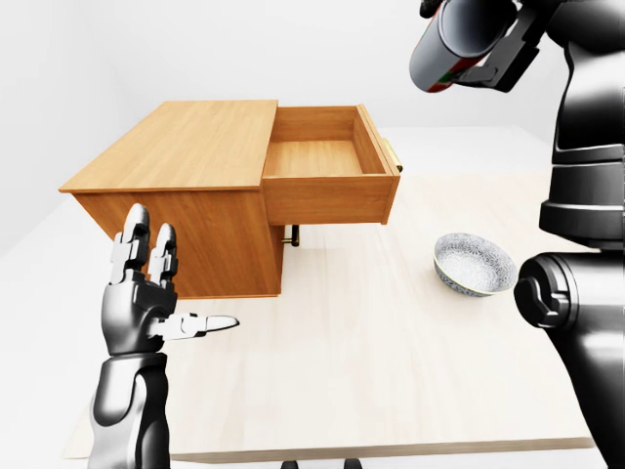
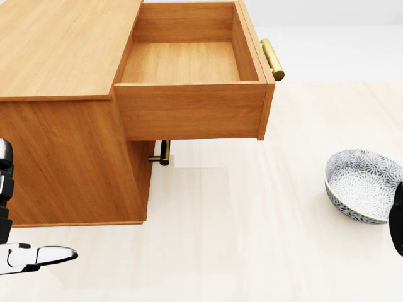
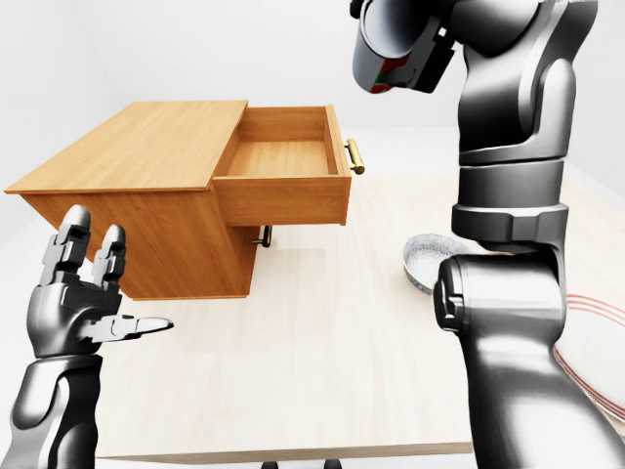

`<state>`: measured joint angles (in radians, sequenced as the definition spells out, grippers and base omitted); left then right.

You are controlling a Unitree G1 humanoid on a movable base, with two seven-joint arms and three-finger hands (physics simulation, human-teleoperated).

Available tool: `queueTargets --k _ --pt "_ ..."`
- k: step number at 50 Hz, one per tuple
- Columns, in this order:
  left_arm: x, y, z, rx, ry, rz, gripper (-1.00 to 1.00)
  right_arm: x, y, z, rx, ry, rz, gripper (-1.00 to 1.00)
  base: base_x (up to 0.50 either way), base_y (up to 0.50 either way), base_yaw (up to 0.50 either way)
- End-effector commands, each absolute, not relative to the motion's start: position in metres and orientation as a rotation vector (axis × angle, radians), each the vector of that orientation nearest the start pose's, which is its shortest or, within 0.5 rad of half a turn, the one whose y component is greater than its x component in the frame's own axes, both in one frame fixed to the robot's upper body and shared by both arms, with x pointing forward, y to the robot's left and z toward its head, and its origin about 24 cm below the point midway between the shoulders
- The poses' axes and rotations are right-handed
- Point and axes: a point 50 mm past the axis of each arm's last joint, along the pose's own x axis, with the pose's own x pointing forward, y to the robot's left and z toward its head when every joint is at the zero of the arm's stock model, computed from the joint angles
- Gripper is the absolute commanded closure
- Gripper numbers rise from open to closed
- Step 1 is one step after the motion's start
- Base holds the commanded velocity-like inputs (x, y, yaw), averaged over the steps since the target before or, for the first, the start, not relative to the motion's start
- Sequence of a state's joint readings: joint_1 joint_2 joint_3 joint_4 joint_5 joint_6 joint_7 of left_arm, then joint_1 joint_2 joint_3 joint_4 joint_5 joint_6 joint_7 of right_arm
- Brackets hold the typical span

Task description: Put the ketchup in the top drawer of the cabinet.

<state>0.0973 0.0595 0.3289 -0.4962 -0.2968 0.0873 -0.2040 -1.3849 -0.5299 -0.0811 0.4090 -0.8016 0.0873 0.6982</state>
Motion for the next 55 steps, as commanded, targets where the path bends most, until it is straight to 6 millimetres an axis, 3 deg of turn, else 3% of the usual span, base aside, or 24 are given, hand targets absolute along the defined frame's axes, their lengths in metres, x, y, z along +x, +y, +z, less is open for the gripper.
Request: queueTargets --k 1,10,22,35,55 --pt "0.211 0.222 0.132 -0.104 -0.371 0.059 -1.0 0.386 -0.171 0.405 -1.013 -0.258 0.225 1.0 0.0 0.0 0.0" --pt "0.21 0.221 0.13 -0.103 -0.36 0.053 -1.0 0.395 -0.171 0.397 -0.933 -0.182 0.282 1.0 0.0 0.0 0.0" --pt "0.208 0.222 0.131 -0.1 -0.366 0.054 -1.0 0.405 -0.175 0.373 -0.817 -0.103 0.345 1.0 0.0 0.0 0.0" --pt "0.209 0.222 0.129 -0.102 -0.355 0.055 -1.0 0.406 -0.176 0.37 -0.778 -0.101 0.358 1.0 0.0 0.0 0.0" --pt "0.21 0.224 0.126 -0.111 -0.343 0.059 -1.0 0.402 -0.155 0.388 -0.821 -0.136 0.383 1.0 0.0 0.0 0.0"
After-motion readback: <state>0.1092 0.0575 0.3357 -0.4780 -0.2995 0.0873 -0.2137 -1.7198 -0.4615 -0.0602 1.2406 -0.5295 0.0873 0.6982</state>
